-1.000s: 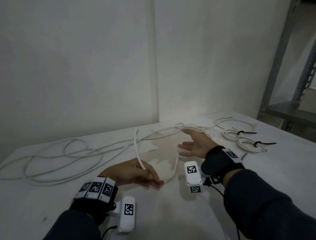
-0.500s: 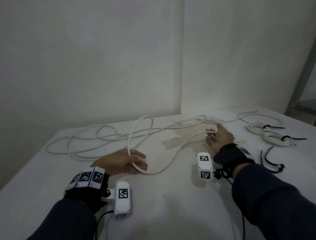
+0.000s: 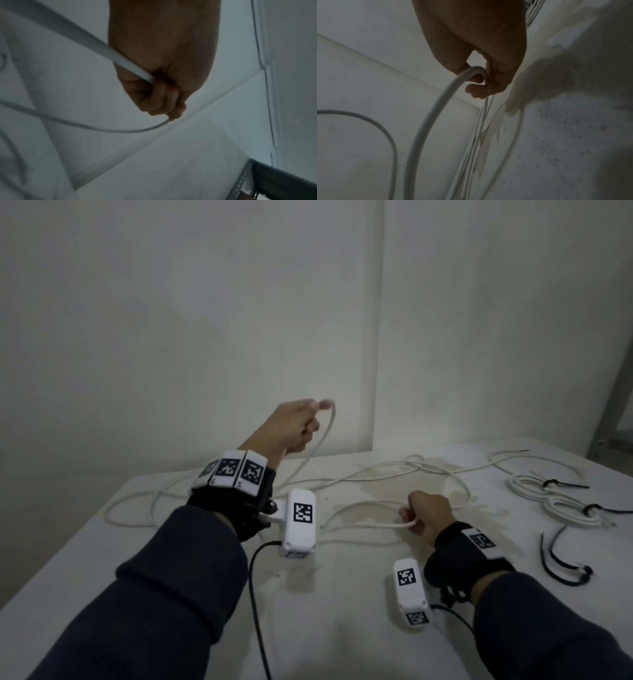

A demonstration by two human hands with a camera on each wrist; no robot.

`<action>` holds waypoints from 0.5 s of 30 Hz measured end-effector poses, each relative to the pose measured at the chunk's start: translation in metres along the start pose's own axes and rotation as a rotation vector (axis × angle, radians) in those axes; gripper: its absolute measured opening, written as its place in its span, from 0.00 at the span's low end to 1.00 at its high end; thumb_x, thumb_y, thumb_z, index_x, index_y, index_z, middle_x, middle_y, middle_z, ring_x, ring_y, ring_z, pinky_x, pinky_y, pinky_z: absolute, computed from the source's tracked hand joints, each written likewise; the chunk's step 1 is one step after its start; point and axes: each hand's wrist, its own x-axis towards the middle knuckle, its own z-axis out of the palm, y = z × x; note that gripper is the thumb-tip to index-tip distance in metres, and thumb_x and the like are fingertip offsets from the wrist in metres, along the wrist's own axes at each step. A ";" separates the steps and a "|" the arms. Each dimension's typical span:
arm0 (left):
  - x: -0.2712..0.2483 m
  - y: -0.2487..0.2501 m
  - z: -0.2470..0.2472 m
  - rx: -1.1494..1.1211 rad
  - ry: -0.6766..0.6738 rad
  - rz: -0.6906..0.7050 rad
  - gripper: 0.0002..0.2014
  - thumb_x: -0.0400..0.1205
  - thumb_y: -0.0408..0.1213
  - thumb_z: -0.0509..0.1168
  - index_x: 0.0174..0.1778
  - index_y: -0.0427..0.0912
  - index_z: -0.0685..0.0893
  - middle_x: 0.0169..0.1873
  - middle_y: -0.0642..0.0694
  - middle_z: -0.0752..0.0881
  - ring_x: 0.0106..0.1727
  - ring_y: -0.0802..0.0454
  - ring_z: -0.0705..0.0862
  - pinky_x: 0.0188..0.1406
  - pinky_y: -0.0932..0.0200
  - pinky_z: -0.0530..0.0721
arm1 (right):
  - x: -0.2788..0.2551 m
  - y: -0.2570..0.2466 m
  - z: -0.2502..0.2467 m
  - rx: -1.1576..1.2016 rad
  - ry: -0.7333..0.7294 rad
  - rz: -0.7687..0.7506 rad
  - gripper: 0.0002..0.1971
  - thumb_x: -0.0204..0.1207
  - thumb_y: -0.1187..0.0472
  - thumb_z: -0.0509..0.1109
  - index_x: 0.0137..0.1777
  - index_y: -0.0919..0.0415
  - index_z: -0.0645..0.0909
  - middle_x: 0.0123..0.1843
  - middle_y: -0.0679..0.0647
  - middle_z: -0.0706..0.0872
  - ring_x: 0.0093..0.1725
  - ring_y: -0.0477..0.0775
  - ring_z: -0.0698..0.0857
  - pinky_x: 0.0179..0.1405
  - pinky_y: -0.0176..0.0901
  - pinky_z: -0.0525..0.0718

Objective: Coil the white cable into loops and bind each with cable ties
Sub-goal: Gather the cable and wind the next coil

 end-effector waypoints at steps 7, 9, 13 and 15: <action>-0.010 0.051 -0.040 -0.499 0.204 0.471 0.12 0.89 0.45 0.52 0.60 0.55 0.80 0.35 0.57 0.87 0.20 0.62 0.70 0.20 0.73 0.65 | -0.001 0.000 0.000 0.027 0.020 -0.015 0.14 0.77 0.76 0.51 0.30 0.68 0.68 0.29 0.60 0.70 0.28 0.55 0.70 0.27 0.45 0.67; -0.016 0.047 -0.063 -0.631 0.313 0.465 0.12 0.89 0.47 0.53 0.57 0.56 0.81 0.34 0.57 0.87 0.21 0.62 0.69 0.21 0.71 0.64 | 0.000 0.001 0.002 0.009 0.028 -0.020 0.14 0.77 0.76 0.51 0.31 0.68 0.70 0.29 0.61 0.71 0.28 0.55 0.70 0.27 0.44 0.68; -0.025 -0.007 -0.110 -0.657 0.705 0.221 0.10 0.87 0.43 0.55 0.54 0.52 0.82 0.30 0.55 0.84 0.16 0.62 0.69 0.18 0.71 0.64 | 0.001 0.006 0.010 -0.049 0.027 -0.022 0.15 0.77 0.75 0.53 0.28 0.70 0.71 0.27 0.61 0.73 0.26 0.57 0.69 0.28 0.47 0.67; -0.034 -0.048 -0.130 -0.504 0.870 -0.008 0.10 0.86 0.36 0.53 0.53 0.46 0.80 0.38 0.48 0.85 0.12 0.62 0.69 0.14 0.72 0.63 | 0.000 0.009 0.017 -0.088 0.008 -0.029 0.17 0.77 0.76 0.53 0.26 0.69 0.69 0.26 0.61 0.73 0.23 0.55 0.70 0.27 0.44 0.69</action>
